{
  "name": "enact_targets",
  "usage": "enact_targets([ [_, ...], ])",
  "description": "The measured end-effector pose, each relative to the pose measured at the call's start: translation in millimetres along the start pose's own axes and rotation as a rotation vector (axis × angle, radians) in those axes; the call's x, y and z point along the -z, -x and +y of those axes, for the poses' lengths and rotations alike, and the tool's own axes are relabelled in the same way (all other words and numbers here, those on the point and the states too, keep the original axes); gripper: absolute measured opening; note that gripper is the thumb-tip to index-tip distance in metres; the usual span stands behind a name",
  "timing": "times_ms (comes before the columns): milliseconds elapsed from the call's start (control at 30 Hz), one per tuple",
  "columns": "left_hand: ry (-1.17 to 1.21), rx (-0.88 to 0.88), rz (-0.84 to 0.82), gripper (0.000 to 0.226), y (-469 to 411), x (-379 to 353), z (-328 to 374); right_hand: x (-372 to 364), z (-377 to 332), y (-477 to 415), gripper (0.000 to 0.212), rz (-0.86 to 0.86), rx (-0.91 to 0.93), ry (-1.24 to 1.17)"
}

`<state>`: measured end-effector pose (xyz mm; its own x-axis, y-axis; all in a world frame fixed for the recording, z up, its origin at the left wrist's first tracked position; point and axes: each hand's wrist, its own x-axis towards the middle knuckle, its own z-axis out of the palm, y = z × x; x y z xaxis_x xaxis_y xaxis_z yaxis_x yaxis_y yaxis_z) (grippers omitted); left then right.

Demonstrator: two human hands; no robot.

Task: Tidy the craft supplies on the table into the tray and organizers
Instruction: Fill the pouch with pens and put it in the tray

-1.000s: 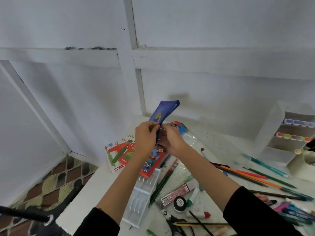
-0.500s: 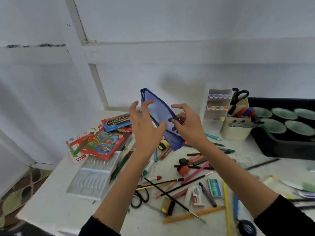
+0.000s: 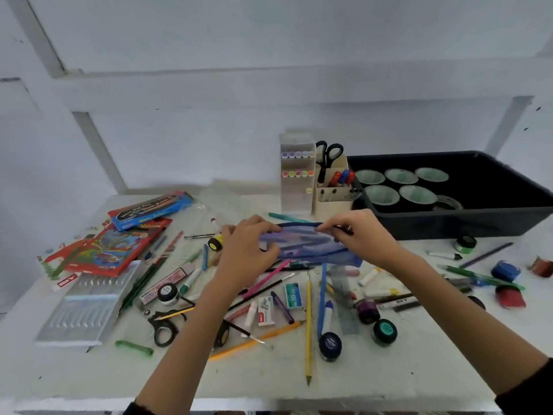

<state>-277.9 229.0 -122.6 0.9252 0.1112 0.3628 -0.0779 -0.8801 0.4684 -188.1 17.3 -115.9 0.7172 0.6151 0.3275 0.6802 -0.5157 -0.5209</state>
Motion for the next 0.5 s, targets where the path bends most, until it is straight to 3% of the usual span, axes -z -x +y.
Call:
enact_targets([
  [167,0.142,-0.003,-0.095,0.043,16,-20,13,11,31,28,0.046,-0.033,-0.149,-0.010],
  [333,0.275,0.022,-0.227,0.050,23,-36,23,25,46,49,0.037,-0.103,-0.213,-0.187],
  [433,0.273,0.045,-0.159,0.047,19,-39,23,41,58,60,0.024,0.030,-0.309,-0.388],
  [500,0.262,0.074,-0.116,0.044,15,-36,20,55,71,66,0.022,0.154,-0.370,-0.350],
])
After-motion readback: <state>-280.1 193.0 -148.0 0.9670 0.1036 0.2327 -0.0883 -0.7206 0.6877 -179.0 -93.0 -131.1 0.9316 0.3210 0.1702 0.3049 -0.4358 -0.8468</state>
